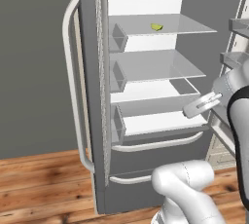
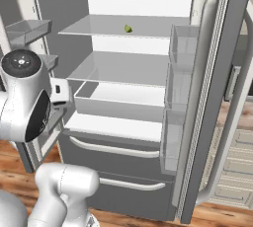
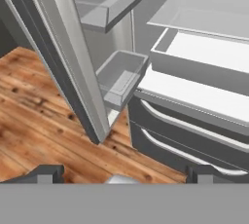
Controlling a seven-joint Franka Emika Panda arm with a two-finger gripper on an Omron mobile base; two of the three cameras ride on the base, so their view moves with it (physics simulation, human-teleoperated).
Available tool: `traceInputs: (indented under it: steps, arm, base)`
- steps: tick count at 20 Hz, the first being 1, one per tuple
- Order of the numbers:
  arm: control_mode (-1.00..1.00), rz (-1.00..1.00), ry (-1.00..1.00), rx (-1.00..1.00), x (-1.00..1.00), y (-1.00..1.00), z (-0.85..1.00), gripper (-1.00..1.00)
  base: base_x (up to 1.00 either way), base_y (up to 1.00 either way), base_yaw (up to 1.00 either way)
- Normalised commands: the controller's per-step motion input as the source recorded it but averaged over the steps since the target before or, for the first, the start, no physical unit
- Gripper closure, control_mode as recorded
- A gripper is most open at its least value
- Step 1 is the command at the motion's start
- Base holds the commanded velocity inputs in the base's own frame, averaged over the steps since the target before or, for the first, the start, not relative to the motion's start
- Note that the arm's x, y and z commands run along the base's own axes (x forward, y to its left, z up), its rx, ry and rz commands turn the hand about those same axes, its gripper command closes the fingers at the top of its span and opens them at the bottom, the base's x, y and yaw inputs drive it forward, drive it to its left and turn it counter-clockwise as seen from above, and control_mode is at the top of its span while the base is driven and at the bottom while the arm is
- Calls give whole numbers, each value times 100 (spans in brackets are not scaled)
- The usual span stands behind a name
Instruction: There is a bowl on the dining counter. Grab a lemon wedge from the fridge and place it in the bowl. Then get the liquor bottle and glass cup from the cabinet and place them next to the bowl.
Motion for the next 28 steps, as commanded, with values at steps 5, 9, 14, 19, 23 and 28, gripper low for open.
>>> traceInputs:
  steps: [5, 9, 14, 19, 23, 28]
  arm:
    - [-100, 0, 0, 0, 0, -3, -8, -100]
    - [100, -1, 0, 0, 0, -5, -1, -100]
    - [100, 0, 0, 0, 0, 0, 0, -100]
    - [100, 0, 0, 0, 0, 0, 0, -100]
    - [100, 0, 0, 0, 0, 0, 0, -100]
    - [100, 0, 0, 0, 0, 0, 0, -100]
  base:
    - [0, 0, 0]
    - [7, -12, -3]
    - [52, -20, -8]
    - [62, -16, -3]
    - [27, -60, -2]
    - [34, -42, -2]
